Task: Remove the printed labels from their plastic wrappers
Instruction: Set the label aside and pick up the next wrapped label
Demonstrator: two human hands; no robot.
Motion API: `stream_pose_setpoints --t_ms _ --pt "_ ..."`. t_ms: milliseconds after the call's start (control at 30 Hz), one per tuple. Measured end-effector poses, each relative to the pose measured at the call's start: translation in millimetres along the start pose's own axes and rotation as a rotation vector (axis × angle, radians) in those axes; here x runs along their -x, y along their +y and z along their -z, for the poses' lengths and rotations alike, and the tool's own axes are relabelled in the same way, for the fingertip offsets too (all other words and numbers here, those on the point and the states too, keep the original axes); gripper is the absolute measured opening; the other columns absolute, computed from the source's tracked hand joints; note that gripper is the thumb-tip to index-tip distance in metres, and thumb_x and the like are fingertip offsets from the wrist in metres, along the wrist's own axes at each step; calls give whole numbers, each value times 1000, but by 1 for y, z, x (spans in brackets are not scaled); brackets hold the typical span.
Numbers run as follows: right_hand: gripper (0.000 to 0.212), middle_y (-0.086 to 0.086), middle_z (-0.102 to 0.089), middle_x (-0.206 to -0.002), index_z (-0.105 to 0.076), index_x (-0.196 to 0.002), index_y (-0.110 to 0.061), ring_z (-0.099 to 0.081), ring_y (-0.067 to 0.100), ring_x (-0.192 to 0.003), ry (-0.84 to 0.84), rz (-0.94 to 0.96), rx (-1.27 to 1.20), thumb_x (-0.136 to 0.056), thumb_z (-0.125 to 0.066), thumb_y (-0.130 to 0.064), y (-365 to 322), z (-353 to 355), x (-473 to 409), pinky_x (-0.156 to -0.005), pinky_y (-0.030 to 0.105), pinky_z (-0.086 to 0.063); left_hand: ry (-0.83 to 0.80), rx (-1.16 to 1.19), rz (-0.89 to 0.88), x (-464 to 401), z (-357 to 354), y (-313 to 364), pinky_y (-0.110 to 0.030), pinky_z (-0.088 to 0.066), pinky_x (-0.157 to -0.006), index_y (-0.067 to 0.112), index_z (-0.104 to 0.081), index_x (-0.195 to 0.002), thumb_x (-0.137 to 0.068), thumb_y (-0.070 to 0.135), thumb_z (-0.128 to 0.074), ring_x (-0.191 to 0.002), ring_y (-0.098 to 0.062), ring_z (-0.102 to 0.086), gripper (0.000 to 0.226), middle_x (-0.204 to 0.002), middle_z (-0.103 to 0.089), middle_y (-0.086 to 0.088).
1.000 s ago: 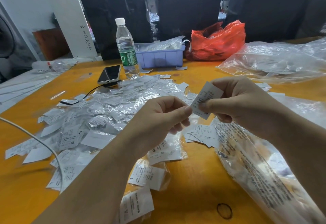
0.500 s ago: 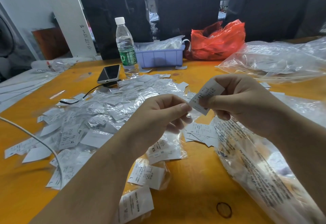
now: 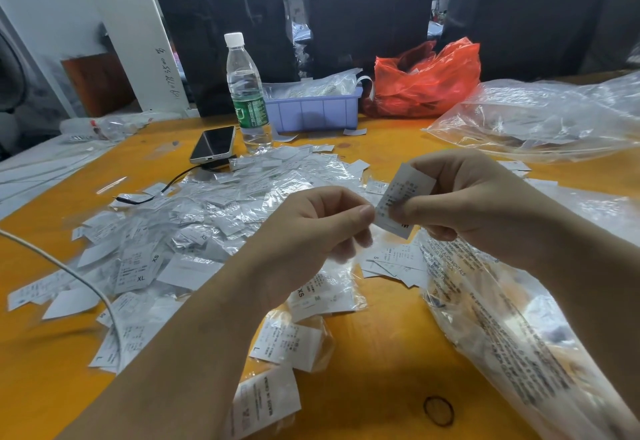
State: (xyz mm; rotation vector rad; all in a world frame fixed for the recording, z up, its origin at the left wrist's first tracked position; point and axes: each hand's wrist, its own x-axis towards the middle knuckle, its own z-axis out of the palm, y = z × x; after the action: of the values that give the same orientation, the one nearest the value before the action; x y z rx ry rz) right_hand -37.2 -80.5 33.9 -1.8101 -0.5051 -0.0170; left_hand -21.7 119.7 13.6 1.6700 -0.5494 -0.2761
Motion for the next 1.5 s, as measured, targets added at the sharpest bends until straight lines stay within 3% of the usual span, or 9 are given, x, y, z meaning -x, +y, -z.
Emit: stream_pose_setpoints --t_ms 233,433,633,800,933,1200,1367,1500 --pt "3 16 -47 -59 -65 -80 8 -38 20 -48 67 -33 -52 -80 -67 7 5 -5 -1 -44 30 -28 -14 -15 -1 0 0 -1 -24 -51 -61 2 -67 -95 -91 13 -61 -62 -14 -58 13 -72 -68 -4" --pt "6 3 -59 -58 -68 -77 -6 -50 12 -48 59 -66 -105 -83 -69 -4 9 -14 -1 -42 21 -38 24 -33 10 -1 1 -3 -25 -51 -61 0 -67 -97 -92 14 -61 -63 -14 -59 16 -73 -68 -4" --pt "14 6 -59 -61 -67 -74 -8 -50 14 -51 232 -73 -89 -88 -65 -7 9 -8 -2 -46 26 -40 61 -16 26 -3 3 -4 -25 -55 -61 -1 -67 -99 -93 13 -61 -62 -12 -61 16 -77 -70 -4" --pt "10 -2 -59 -55 -68 -84 0 -50 9 -47 135 -77 -32 -87 -66 -9 10 -15 0 -43 20 -40 80 -42 32 -3 4 -5 -23 -55 -61 2 -68 -95 -91 20 -62 -68 -14 -64 19 -77 -69 0" --pt "8 1 -63 -61 -70 -79 -6 -49 10 -48 233 -42 -27 -86 -67 -7 11 -10 1 -44 21 -40 106 -37 29 -3 4 -5 -24 -56 -62 5 -69 -95 -92 21 -62 -70 -14 -64 17 -77 -69 0" --pt "8 -1 -61 -58 -73 -75 -12 -48 7 -49 139 22 81 -83 -72 -12 14 -18 1 -45 19 -39 124 -52 28 -2 2 -5 -22 -52 -59 7 -70 -93 -85 25 -66 -67 -7 -62 21 -79 -69 0" --pt "10 -8 -59 -55 -73 -76 -20 -48 3 -49 118 46 210 -85 -69 -19 14 -22 3 -47 19 -38 141 -112 35 -1 -1 -6 -24 -49 -62 18 -71 -88 -87 29 -66 -71 -11 -62 12 -79 -70 0" --pt "9 -10 -63 -61 -73 -81 -24 -50 2 -52 110 63 302 -83 -68 -32 12 -22 5 -49 19 -41 171 -131 42 -1 -2 -7 -24 -49 -62 21 -72 -87 -88 32 -66 -69 -8 -62 13 -77 -70 3"
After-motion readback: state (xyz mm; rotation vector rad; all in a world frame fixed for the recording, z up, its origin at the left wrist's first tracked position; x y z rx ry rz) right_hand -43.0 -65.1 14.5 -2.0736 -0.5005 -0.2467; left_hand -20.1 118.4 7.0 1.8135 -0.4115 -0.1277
